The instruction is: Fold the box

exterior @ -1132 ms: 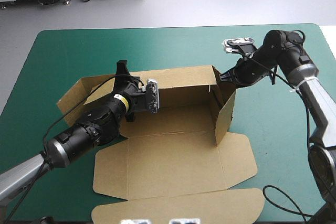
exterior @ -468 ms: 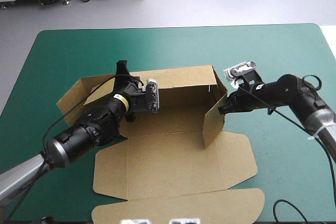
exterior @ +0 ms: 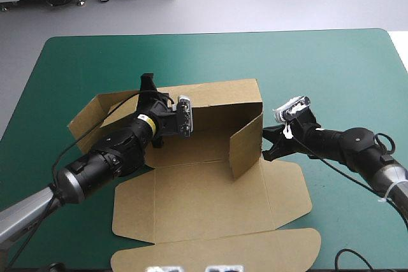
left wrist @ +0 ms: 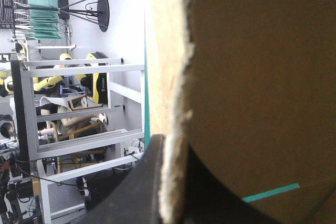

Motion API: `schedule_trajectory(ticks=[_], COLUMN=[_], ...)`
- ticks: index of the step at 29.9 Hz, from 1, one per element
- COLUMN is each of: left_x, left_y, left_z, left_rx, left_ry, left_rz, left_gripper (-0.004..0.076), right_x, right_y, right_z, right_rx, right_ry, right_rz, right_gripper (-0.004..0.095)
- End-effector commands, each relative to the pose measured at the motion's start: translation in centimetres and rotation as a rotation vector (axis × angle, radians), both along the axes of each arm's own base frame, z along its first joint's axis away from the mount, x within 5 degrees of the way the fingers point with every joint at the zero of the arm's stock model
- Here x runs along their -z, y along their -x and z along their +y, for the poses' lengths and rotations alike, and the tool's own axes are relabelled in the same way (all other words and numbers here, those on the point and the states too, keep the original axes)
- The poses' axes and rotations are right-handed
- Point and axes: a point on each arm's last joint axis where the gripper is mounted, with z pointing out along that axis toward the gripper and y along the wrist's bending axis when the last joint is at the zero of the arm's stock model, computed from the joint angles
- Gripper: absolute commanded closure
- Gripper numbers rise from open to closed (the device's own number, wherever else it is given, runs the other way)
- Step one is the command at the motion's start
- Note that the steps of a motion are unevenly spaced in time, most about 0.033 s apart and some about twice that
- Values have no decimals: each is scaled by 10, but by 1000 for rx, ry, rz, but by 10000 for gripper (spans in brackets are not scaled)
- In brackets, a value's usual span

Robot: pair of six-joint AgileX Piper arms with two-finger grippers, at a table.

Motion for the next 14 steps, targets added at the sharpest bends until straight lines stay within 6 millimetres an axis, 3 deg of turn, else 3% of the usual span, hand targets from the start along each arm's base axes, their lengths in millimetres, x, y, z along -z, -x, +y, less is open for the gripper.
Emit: schedule_trajectory(ticks=[1, 6, 14], left_x=[-16, -16, -16], left_y=[3, 3, 3], left_z=[4, 4, 4], left_rx=[-13, -15, -1], left_ry=[31, 28, 10], left_rz=[-40, -41, -47], left_gripper=[733, 733, 733], right_x=[-18, -18, -23], right_y=[1, 11, 15], right_z=[1, 1, 4], right_rx=[1, -105, -149], right_ry=[-57, 44, 12], right_rz=[-79, -95, -113], right_gripper=[926, 839, 162])
